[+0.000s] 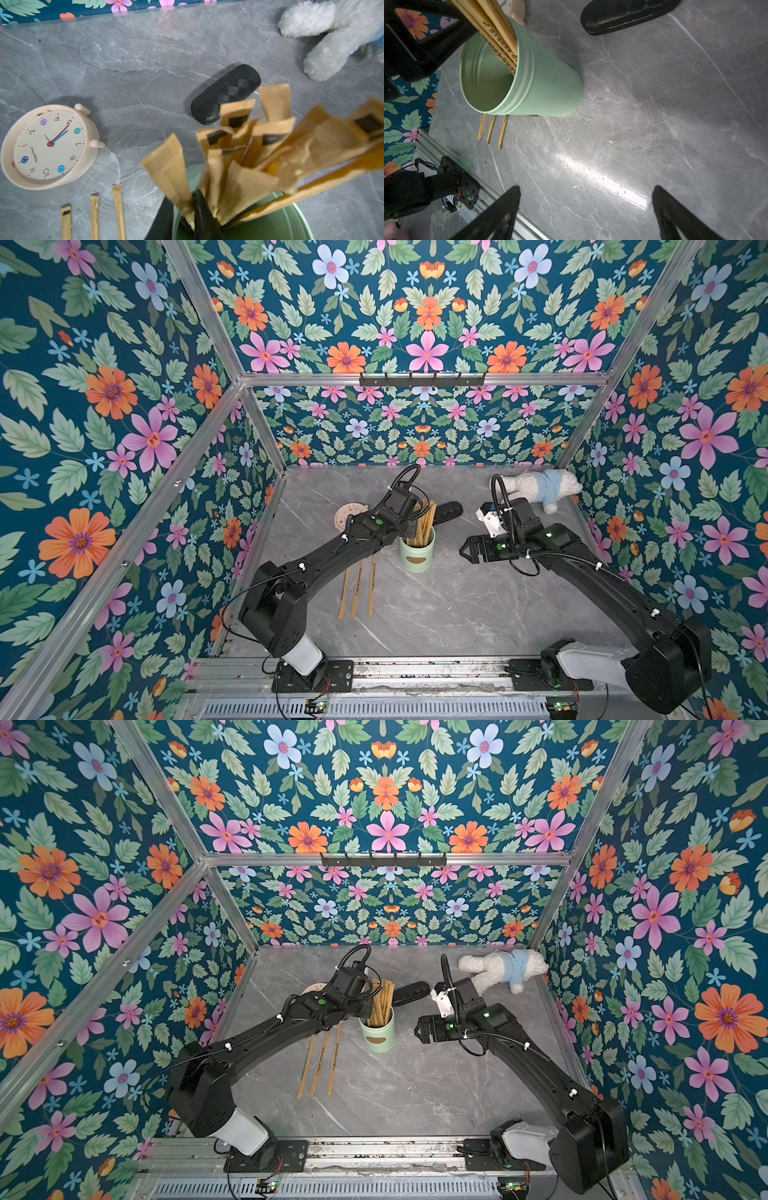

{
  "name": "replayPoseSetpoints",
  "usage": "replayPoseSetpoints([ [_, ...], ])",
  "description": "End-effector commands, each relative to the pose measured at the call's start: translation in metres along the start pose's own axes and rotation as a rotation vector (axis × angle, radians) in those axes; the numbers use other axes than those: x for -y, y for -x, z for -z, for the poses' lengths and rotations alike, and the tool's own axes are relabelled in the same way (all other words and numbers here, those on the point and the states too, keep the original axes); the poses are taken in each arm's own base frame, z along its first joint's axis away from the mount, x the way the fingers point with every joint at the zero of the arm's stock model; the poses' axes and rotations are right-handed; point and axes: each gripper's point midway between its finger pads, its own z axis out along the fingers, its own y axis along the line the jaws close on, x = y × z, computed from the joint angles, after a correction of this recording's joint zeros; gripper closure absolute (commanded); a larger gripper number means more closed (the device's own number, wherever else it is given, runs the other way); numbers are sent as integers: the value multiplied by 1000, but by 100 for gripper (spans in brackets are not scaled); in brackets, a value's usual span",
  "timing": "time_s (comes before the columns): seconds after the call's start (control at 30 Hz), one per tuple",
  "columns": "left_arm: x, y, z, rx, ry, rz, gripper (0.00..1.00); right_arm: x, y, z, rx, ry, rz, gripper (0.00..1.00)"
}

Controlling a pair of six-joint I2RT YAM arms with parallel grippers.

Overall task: Take the straws out of the storage container
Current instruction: Pick up the straw from the container.

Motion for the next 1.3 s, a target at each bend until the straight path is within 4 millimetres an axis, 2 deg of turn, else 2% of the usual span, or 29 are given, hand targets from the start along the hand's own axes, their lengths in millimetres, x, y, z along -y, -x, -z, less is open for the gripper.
replayPoseSetpoints([
  [0.0, -1, 8, 2, 23, 5, 5, 84, -2, 0, 1, -1, 9, 3, 1],
  [0.2, -1, 11, 9, 34, -4, 8, 88, -2, 1, 0, -1, 9, 3, 1],
  [0.6, -5, 5, 27, 35, -14, 37, 89, -4, 1, 3, 9, 15, 7, 1],
  [0.8, -9, 13, 42, 65, -5, 50, 89, -4, 1, 4, 11, 19, 6, 1],
  [0.97, -9, 32, 65, 106, -12, 55, 89, -4, 1, 4, 13, 19, 6, 1],
  [1.27, -19, 85, 137, 223, 17, 45, 88, -5, 2, 4, 17, 21, 6, 1],
])
